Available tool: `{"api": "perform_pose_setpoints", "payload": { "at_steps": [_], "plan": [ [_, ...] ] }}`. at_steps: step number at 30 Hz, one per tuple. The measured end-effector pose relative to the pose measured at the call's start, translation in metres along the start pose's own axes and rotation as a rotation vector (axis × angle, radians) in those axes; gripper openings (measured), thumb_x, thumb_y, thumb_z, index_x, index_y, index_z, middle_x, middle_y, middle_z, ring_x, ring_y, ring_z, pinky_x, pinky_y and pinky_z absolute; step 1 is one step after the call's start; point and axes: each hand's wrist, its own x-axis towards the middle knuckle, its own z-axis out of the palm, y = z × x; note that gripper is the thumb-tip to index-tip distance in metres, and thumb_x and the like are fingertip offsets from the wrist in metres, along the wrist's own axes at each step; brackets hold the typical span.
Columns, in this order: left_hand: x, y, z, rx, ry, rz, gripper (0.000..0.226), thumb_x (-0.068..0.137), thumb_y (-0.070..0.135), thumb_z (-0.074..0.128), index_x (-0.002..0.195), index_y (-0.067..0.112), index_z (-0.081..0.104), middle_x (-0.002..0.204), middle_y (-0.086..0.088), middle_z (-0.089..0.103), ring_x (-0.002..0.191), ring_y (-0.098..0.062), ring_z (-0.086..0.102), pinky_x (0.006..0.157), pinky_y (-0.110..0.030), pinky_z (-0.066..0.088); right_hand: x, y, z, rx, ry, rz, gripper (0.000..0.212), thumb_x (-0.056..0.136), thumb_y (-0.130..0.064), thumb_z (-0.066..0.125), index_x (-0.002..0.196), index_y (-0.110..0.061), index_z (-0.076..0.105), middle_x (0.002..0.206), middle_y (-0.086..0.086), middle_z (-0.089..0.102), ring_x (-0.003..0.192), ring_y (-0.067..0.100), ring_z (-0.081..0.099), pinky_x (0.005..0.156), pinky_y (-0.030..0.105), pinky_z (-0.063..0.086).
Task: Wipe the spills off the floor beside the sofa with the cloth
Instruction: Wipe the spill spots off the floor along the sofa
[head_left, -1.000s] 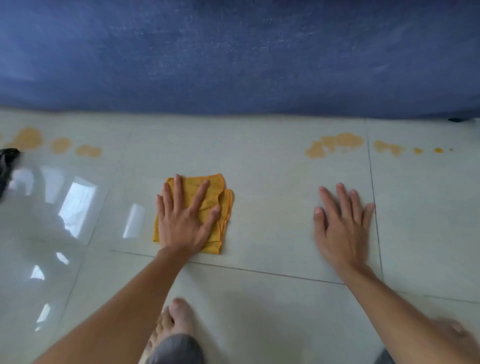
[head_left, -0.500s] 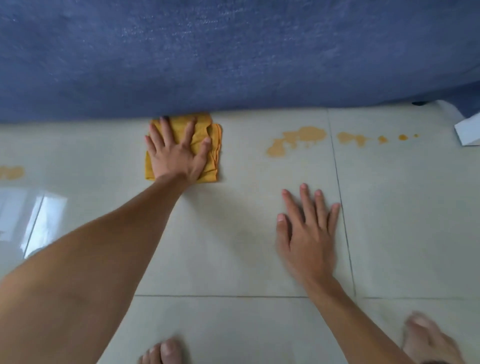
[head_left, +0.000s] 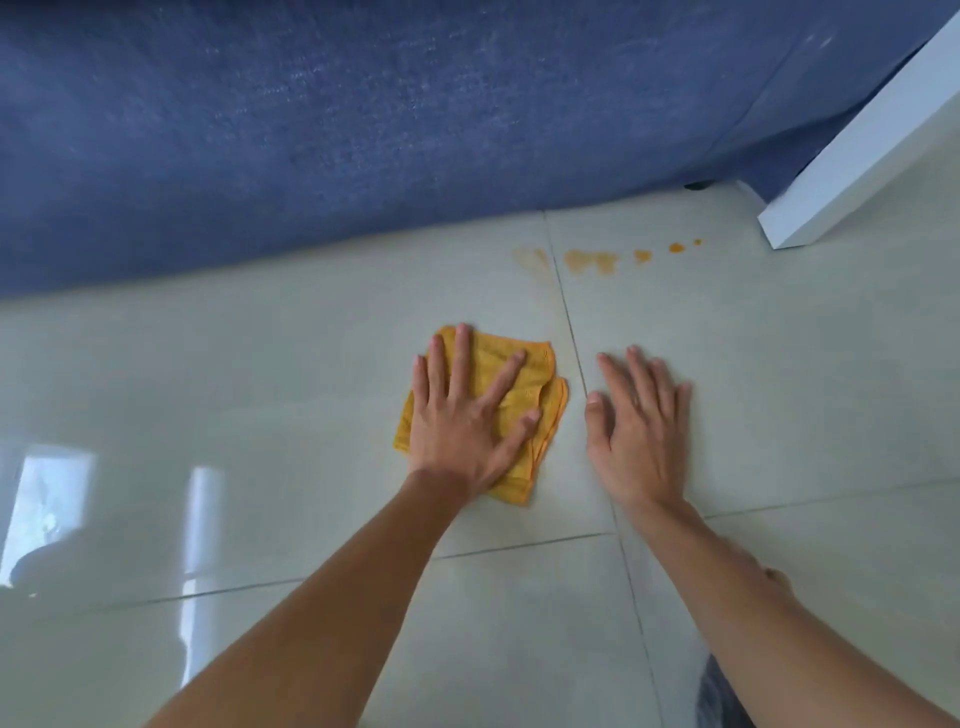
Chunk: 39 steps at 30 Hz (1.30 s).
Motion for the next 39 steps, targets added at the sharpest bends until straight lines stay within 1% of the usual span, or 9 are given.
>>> {"api": "perform_pose_setpoints", "payload": {
  "at_steps": [6, 10, 14, 19, 23, 27, 30, 34, 39],
  "plan": [
    [-0.046, -0.076, -0.001, 0.044, 0.025, -0.238, 0.07, 0.086, 0.075, 0.026, 0.151, 0.049, 0.025, 0.165, -0.017, 0.01, 0.149, -0.046, 0.015, 0.119, -0.059, 0.015, -0.002, -0.001, 0.004, -0.127, -0.087, -0.006, 0.055, 0.097, -0.042, 0.031, 0.148, -0.024, 0.045, 0.16, 0.011, 0.036, 0.148, 0.037, 0.03, 0.12, 0.062, 0.017],
    [-0.017, -0.115, -0.007, 0.053, 0.035, -0.397, 0.072, 0.085, 0.076, 0.023, 0.152, 0.049, 0.021, 0.166, -0.016, 0.008, 0.15, -0.045, 0.011, 0.12, -0.058, 0.012, -0.003, 0.0, 0.007, -0.152, -0.088, 0.0, 0.055, 0.099, -0.041, 0.03, 0.15, -0.026, 0.04, 0.162, 0.009, 0.032, 0.151, 0.035, 0.026, 0.121, 0.061, 0.015],
    [0.038, -0.135, -0.014, 0.041, 0.031, -0.453, 0.072, 0.086, 0.077, 0.017, 0.153, 0.049, 0.014, 0.166, -0.015, 0.002, 0.151, -0.045, 0.004, 0.121, -0.058, 0.005, -0.003, 0.0, 0.01, -0.151, -0.061, -0.01, 0.054, 0.1, -0.04, 0.031, 0.152, -0.026, 0.037, 0.164, 0.009, 0.028, 0.152, 0.035, 0.022, 0.121, 0.062, 0.013],
    [0.104, -0.111, -0.019, 0.046, 0.027, -0.404, 0.074, 0.086, 0.077, 0.014, 0.153, 0.048, 0.01, 0.167, -0.014, -0.002, 0.15, -0.046, 0.0, 0.122, -0.058, 0.001, -0.006, 0.004, 0.012, -0.154, -0.047, -0.029, 0.054, 0.102, -0.04, 0.03, 0.154, -0.028, 0.031, 0.165, 0.007, 0.023, 0.154, 0.033, 0.016, 0.123, 0.06, 0.011],
    [0.144, -0.039, -0.018, 0.037, -0.001, -0.268, 0.075, 0.085, 0.076, 0.013, 0.154, 0.047, 0.013, 0.166, -0.015, 0.0, 0.15, -0.047, 0.0, 0.121, -0.059, 0.002, -0.005, 0.006, 0.014, -0.076, 0.003, -0.048, 0.051, 0.101, -0.037, 0.035, 0.151, -0.027, 0.039, 0.163, 0.006, 0.03, 0.152, 0.031, 0.023, 0.123, 0.057, 0.015],
    [0.119, 0.046, -0.003, 0.028, -0.021, -0.025, 0.072, 0.087, 0.075, 0.018, 0.153, 0.047, 0.016, 0.167, -0.014, 0.001, 0.15, -0.047, 0.002, 0.12, -0.061, 0.004, 0.0, 0.016, 0.0, 0.333, 0.139, 0.023, 0.045, 0.098, -0.021, 0.042, 0.141, -0.013, 0.054, 0.153, 0.012, 0.047, 0.146, 0.027, 0.039, 0.122, 0.044, 0.026],
    [0.064, 0.073, 0.006, 0.032, -0.038, 0.124, 0.069, 0.088, 0.075, 0.022, 0.152, 0.049, 0.019, 0.167, -0.013, 0.005, 0.15, -0.047, 0.006, 0.12, -0.061, 0.008, 0.0, 0.036, -0.01, 0.226, 0.217, 0.029, 0.041, 0.098, -0.018, 0.044, 0.135, -0.01, 0.059, 0.148, 0.015, 0.052, 0.141, 0.033, 0.045, 0.116, 0.052, 0.035],
    [-0.005, 0.045, 0.008, 0.063, -0.033, 0.171, 0.069, 0.088, 0.076, 0.028, 0.151, 0.05, 0.022, 0.167, -0.012, 0.006, 0.151, -0.044, 0.006, 0.121, -0.058, 0.01, -0.009, 0.054, -0.012, -0.026, 0.121, 0.077, 0.046, 0.097, -0.031, 0.042, 0.138, -0.019, 0.058, 0.151, 0.012, 0.05, 0.141, 0.036, 0.044, 0.117, 0.059, 0.028],
    [-0.016, -0.044, 0.001, 0.085, 0.018, -0.078, 0.07, 0.086, 0.073, 0.029, 0.151, 0.047, 0.027, 0.165, -0.015, 0.012, 0.148, -0.045, 0.017, 0.119, -0.059, 0.017, -0.01, 0.056, -0.009, -0.143, -0.003, 0.063, 0.052, 0.099, -0.037, 0.033, 0.148, -0.023, 0.044, 0.16, 0.009, 0.037, 0.148, 0.035, 0.032, 0.121, 0.06, 0.018]
  ]
}}
